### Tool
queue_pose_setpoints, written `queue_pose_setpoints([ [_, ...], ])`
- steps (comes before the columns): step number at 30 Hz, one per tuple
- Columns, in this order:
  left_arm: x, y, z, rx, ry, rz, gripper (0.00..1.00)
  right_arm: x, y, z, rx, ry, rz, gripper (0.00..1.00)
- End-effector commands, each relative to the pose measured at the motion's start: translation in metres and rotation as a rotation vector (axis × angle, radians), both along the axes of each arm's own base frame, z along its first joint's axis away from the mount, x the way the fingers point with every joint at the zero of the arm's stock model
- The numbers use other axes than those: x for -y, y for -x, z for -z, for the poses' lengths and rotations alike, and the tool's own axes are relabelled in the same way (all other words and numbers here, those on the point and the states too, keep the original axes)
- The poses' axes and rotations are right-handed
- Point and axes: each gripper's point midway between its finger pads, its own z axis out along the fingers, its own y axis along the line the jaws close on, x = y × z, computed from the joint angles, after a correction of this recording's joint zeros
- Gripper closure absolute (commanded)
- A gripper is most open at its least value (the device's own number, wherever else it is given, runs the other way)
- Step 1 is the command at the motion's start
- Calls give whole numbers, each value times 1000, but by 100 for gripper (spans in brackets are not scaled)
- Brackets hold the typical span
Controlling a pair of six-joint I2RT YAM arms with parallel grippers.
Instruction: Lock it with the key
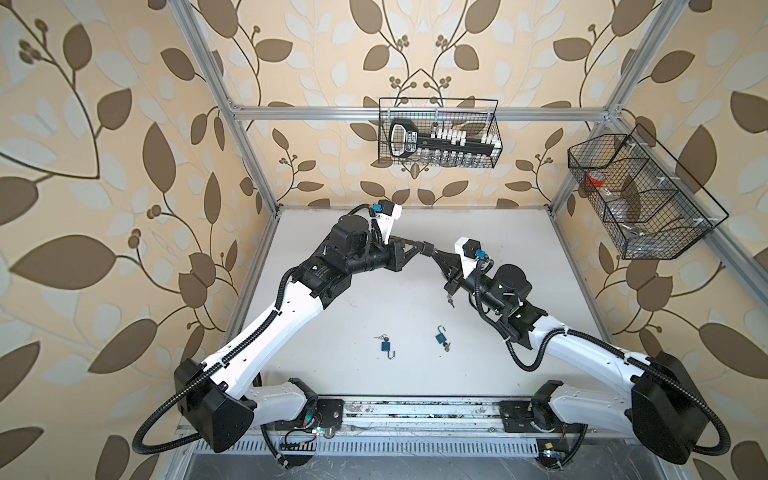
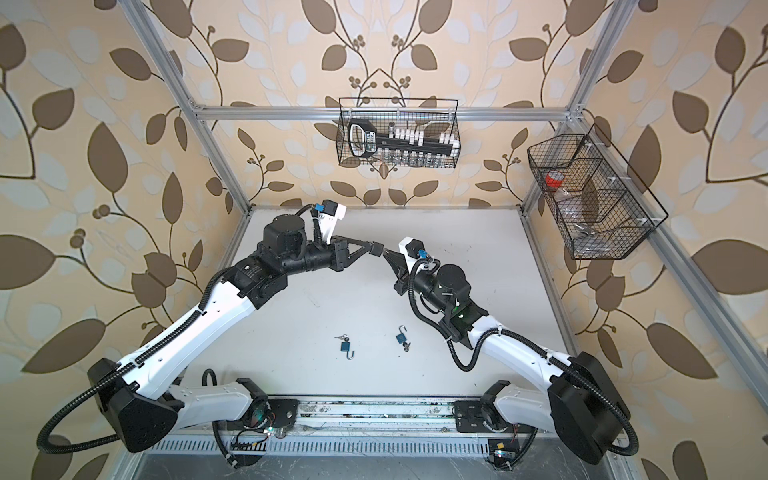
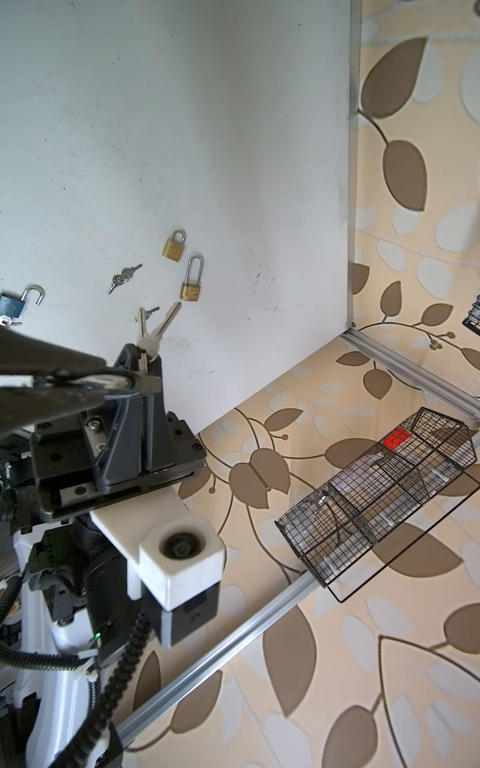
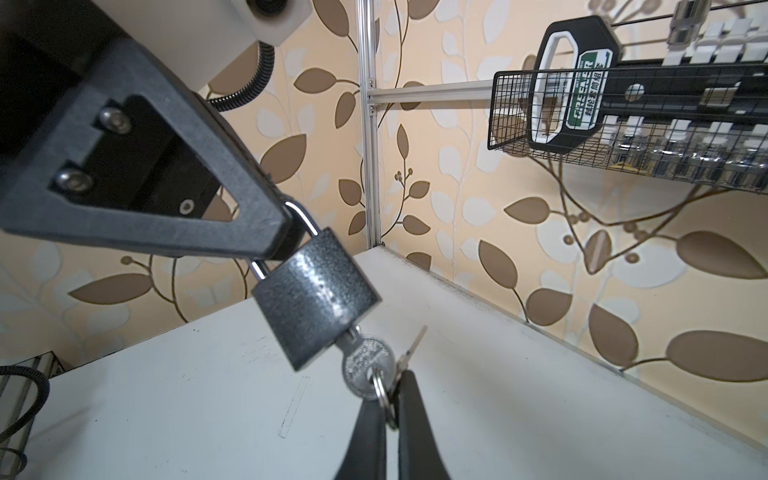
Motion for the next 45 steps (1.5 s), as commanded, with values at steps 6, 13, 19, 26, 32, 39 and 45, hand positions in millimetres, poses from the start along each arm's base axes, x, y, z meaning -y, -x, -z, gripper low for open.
queue_pose_setpoints([
  [6, -9, 13, -34, 101, 60, -4, 100, 23, -8, 4, -51, -37, 70, 100],
  [13, -11, 14, -39, 121, 77, -9, 100, 35, -8, 11, -67, -45, 123, 100],
  [19, -15, 12, -35, 120, 63, -30, 100, 44, -8, 22, -103, -29, 165, 100],
  [26, -22, -1, 0, 63, -70, -95, 100, 69, -26, 72, -390, 8, 366, 100],
  [32, -27, -14, 50, -63, -186, -152, 100, 69, -12, 110, -539, 43, 328, 100],
  [39, -31, -20, 101, -200, -245, -210, 100, 47, 1, 164, -813, 215, 211, 100],
  [45, -41, -25, 130, -272, -318, -266, 100, 30, 14, 202, -963, 295, 113, 100],
])
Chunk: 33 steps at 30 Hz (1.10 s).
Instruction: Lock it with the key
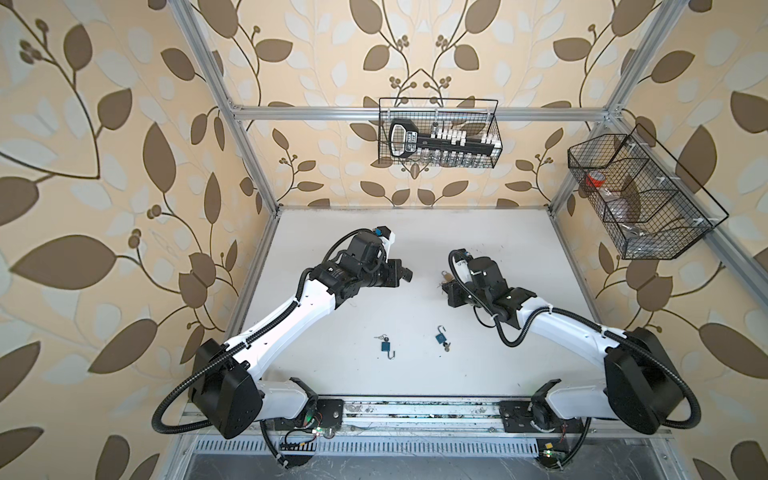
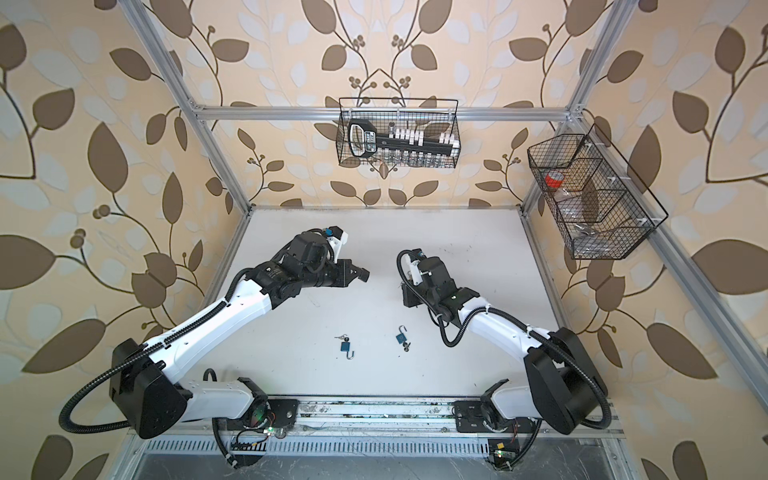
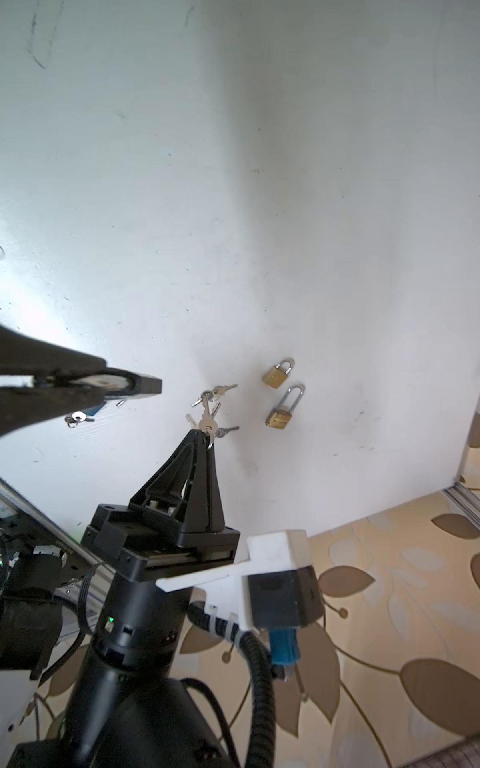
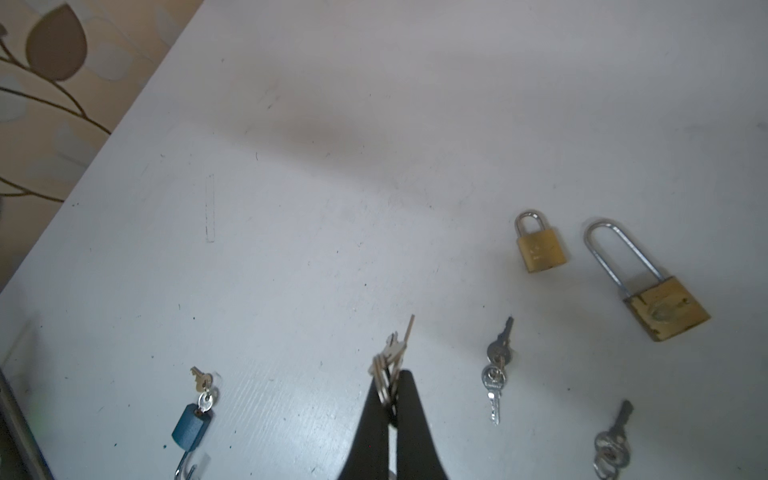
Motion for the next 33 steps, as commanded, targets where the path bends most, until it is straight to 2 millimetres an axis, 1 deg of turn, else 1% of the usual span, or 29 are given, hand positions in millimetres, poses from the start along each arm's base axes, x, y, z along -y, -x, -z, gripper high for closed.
queue_pose_setpoints([
  [1, -9, -7, 0, 2, -21, -65, 100, -14, 18, 14, -123, -11, -91, 100],
  [6, -22, -11, 9, -16, -74, -132, 100, -31, 25, 36, -210, 30, -159, 100],
  [9, -31, -13, 15, -32, -95, -174, 100, -37, 25, 48, -251, 41, -176, 100],
  [12, -36, -14, 20, -63, -89, -182, 100, -35, 18, 54, -253, 57, -144, 100],
  [18, -48, -19, 22, -90, -65, -240, 100, -26, 2, 65, -281, 65, -76, 100],
  [21, -66, -24, 26, -123, -68, -369, 100, -23, -2, 69, -297, 63, -62, 100],
  [23, -73, -25, 28, -135, -60, -402, 100, -21, -5, 71, -301, 68, -53, 100],
  [27, -70, -25, 27, -126, -68, -356, 100, -16, -10, 76, -307, 81, -31, 100],
  [30, -59, -23, 23, -112, -60, -260, 100, -15, -12, 79, -315, 86, -27, 100],
  [33, -47, -18, 19, -111, -37, -174, 100, -12, -13, 82, -321, 101, -16, 97],
])
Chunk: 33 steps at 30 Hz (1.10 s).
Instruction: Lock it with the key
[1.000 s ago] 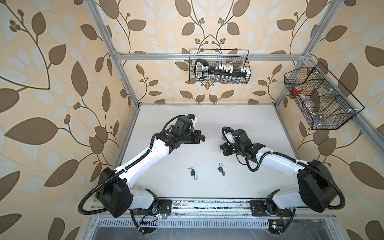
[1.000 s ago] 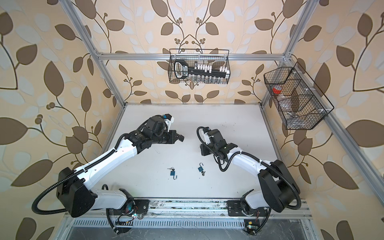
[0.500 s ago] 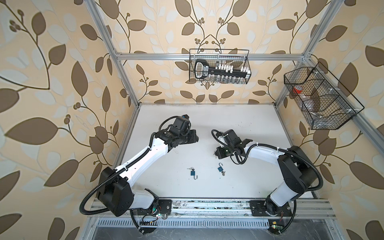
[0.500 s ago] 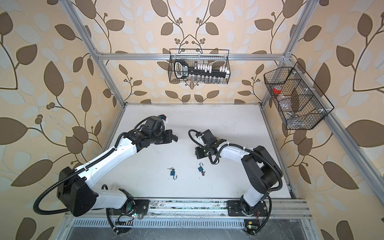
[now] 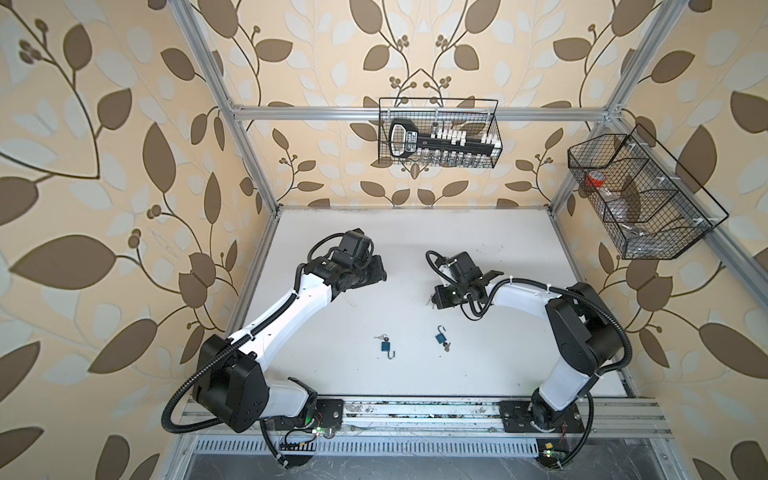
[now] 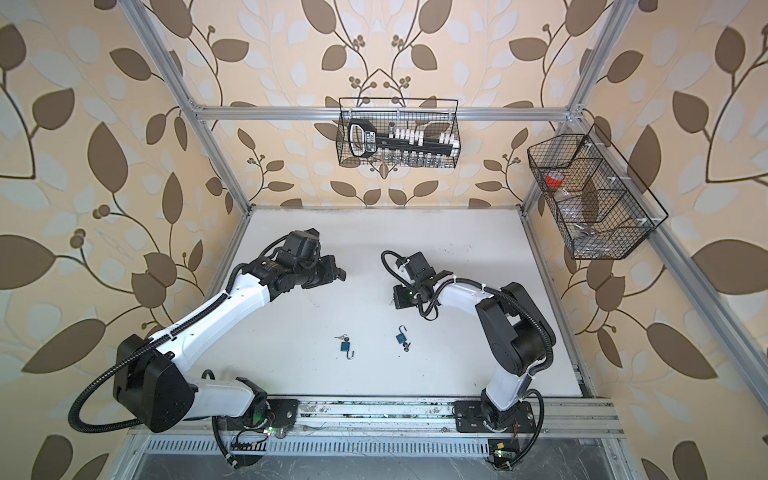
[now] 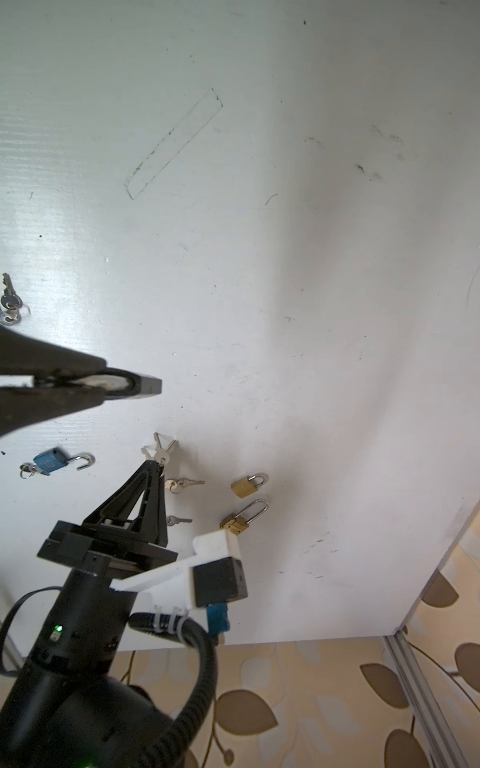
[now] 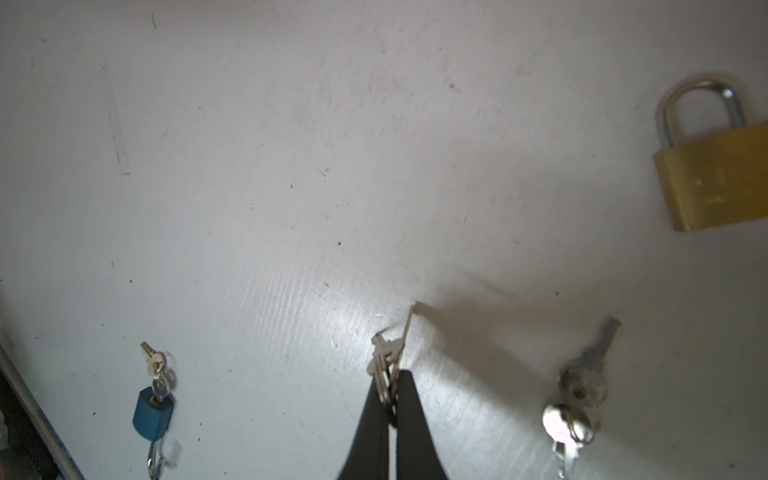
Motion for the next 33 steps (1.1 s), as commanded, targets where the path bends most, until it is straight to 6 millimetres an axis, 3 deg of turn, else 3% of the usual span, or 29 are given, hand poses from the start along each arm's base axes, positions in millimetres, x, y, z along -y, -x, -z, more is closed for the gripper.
queue_pose_setpoints([
  [1, 18, 4, -15, 38, 52, 129, 100, 10, -1, 12, -32, 55, 31, 97],
  [16, 35, 14, -30, 98, 150, 237, 100, 12, 0, 6, -24, 57, 33, 79],
  [19, 40, 15, -33, 94, 172, 260, 100, 15, -3, -4, 8, 64, 44, 70],
  [22, 49, 18, -40, 103, 219, 300, 100, 20, -9, -33, 113, 53, 68, 64],
  [25, 56, 21, -51, 131, 269, 337, 100, 27, -15, -77, 270, 10, 95, 60],
  [29, 65, 24, -66, 160, 319, 387, 100, 28, -12, -141, 501, -111, 94, 54],
  [33, 70, 26, -78, 186, 352, 425, 100, 21, -1, -192, 709, -228, 20, 48],
])
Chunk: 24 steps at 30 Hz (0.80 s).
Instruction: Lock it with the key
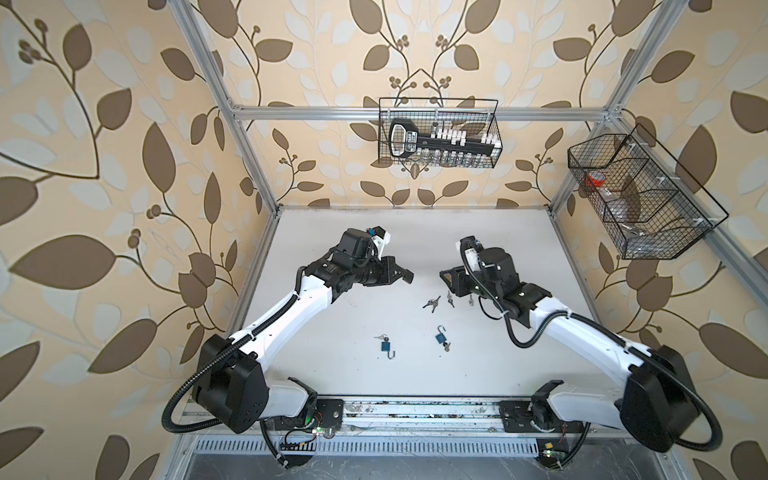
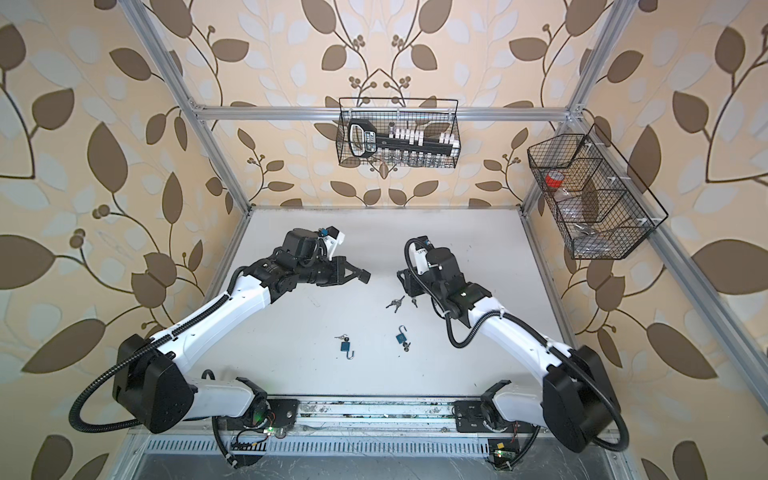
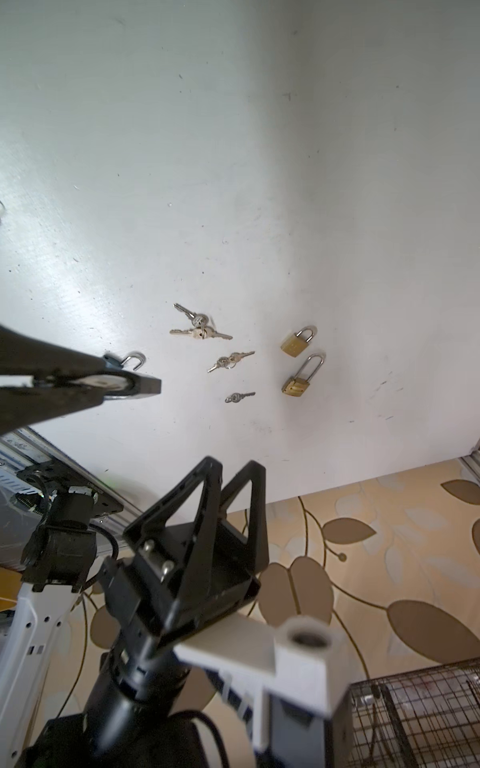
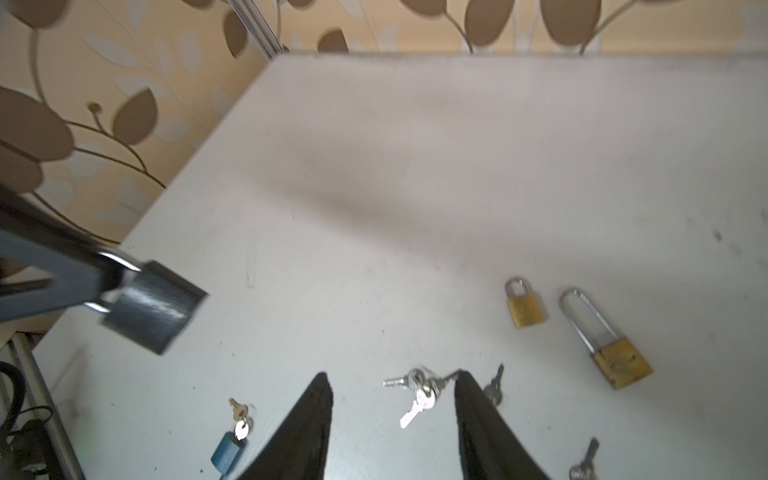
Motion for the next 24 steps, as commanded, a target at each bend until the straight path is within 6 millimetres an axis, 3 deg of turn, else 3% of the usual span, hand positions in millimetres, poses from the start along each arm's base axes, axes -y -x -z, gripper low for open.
queue_pose_setpoints([
  [1, 10, 6, -45, 123, 103, 76, 100, -9, 4, -34, 211, -44, -81, 47],
  [5, 16, 11, -56, 143, 144, 125, 100, -28, 30, -66, 440, -24, -236, 44],
  [8, 21, 17, -63, 156, 173, 165, 100, -43, 50, -70, 547, 60, -363, 41],
  [13, 29, 28, -72, 172, 210, 234, 100, -57, 66, -66, 670, 172, -456, 40],
  [17, 33, 33, -75, 185, 220, 259, 100, -65, 70, -60, 719, 236, -496, 37],
  [24, 37, 38, -79, 193, 238, 289, 100, -68, 57, -51, 681, 264, -477, 39],
])
